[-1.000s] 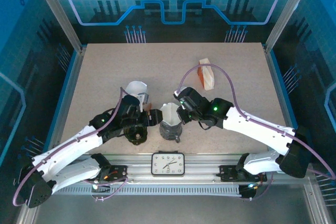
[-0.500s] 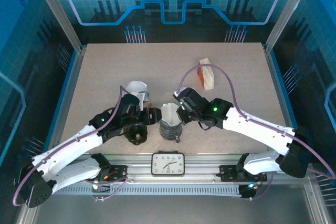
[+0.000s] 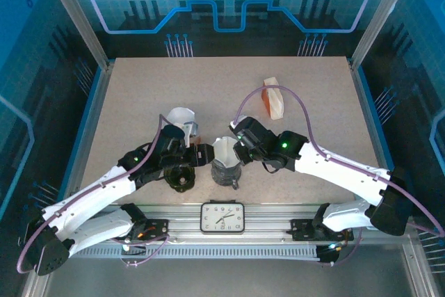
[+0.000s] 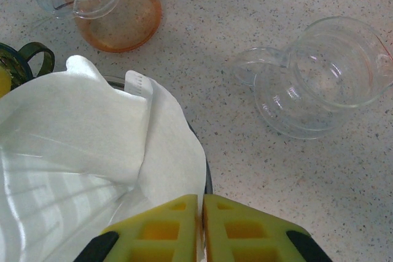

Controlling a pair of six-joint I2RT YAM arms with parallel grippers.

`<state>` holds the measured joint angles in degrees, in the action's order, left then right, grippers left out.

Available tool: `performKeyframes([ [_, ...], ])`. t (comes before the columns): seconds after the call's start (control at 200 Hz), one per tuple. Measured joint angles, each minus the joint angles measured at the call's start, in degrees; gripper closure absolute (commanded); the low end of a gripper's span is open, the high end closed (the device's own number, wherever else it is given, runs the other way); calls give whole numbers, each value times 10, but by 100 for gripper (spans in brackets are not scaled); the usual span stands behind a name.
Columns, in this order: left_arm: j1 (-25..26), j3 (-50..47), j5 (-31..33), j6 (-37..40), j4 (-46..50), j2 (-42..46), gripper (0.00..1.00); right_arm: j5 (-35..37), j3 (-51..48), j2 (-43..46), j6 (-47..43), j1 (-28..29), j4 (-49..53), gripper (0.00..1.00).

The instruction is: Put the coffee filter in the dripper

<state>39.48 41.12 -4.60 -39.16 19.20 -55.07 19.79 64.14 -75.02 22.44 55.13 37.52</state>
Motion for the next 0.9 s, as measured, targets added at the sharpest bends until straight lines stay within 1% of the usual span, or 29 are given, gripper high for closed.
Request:
performKeyframes([
  [0.125,0,0,-1,1,1,0,36,4,0,0,0,0,2,87],
  [0.355,0,14,-14,5,17,-16,53,8,0,0,0,1,6,86],
  [0.485,0,14,-24,5,24,-15,56,8,0,0,2,2,6,82],
  [0.585,0,14,-28,5,28,-13,57,9,0,0,5,4,7,74],
  [0.615,0,14,-28,5,29,-12,57,9,0,0,5,4,9,69],
  [0.695,0,12,-28,5,30,-9,56,14,0,0,15,4,13,50],
  [0.74,0,11,-28,5,30,-8,56,18,0,0,14,4,17,44],
  [0.8,0,10,-28,5,31,-7,56,24,0,0,19,3,21,40],
  [0.901,0,10,-28,5,30,-7,55,28,6,0,20,3,28,37],
])
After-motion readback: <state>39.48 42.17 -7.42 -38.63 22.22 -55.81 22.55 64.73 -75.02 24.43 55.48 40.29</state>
